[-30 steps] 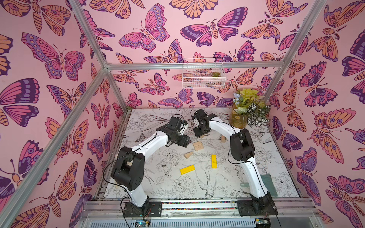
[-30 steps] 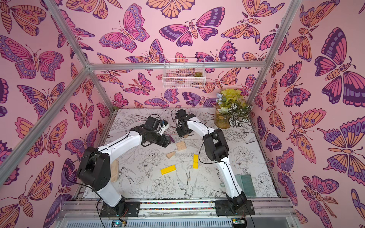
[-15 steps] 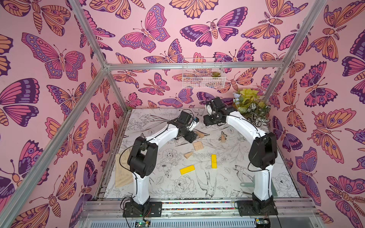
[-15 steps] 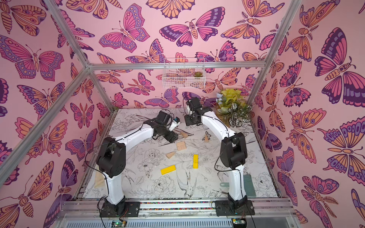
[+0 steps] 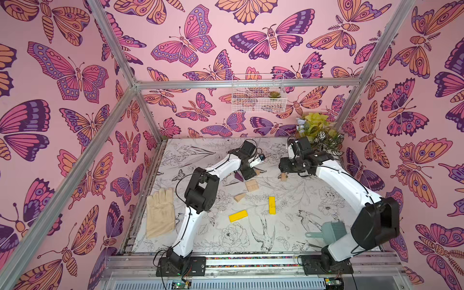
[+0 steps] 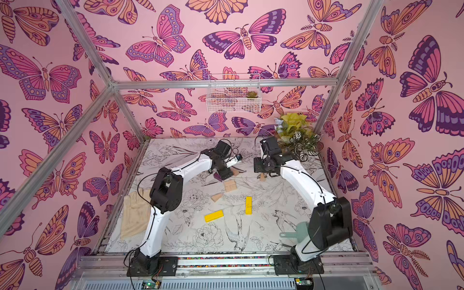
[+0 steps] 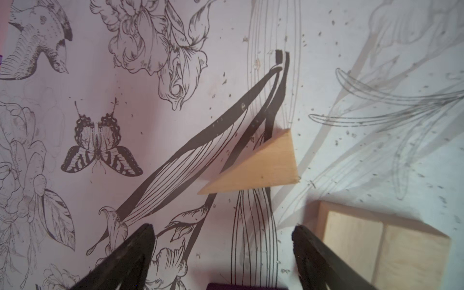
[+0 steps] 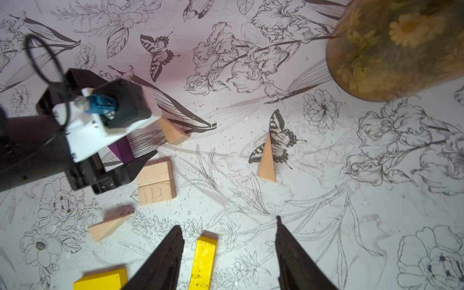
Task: Assemble a small pinwheel with building blocks
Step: Assemble the building block at the center of the board.
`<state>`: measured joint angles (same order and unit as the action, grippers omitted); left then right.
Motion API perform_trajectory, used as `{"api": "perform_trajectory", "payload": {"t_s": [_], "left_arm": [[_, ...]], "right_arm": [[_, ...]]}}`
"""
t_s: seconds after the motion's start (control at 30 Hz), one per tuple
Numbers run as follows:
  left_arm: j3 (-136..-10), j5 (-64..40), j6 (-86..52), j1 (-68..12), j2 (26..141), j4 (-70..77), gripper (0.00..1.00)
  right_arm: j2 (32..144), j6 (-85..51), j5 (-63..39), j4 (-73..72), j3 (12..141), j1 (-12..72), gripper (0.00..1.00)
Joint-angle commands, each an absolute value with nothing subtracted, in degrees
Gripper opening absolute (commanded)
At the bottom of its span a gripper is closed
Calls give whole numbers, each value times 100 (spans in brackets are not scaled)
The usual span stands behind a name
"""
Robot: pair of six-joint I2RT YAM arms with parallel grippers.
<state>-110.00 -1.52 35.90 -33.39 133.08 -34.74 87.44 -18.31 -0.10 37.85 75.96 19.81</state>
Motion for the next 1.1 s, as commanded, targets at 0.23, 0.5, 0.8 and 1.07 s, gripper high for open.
{"api": "perform_trajectory", "payload": {"t_s": [0.23, 0.5, 0.8, 1.07], "left_arm": [[-11733, -104, 3870, -3356, 13921, -3661, 88], [-12022, -440, 3615, -3378, 14121, -3656, 86], [-12039, -661, 3418, -3397, 14222, -3658, 81], [-12045, -527, 2799, -3444, 14289, -3689, 60]], "right_arm": [[7776, -2136, 246, 3709, 6657, 1806, 61], [7585, -2161, 223, 3766, 6366, 1714, 62], [7578, -2184, 169, 3844, 6297, 1695, 61], [7585, -2212, 158, 3838, 6255, 1696, 61]]}}
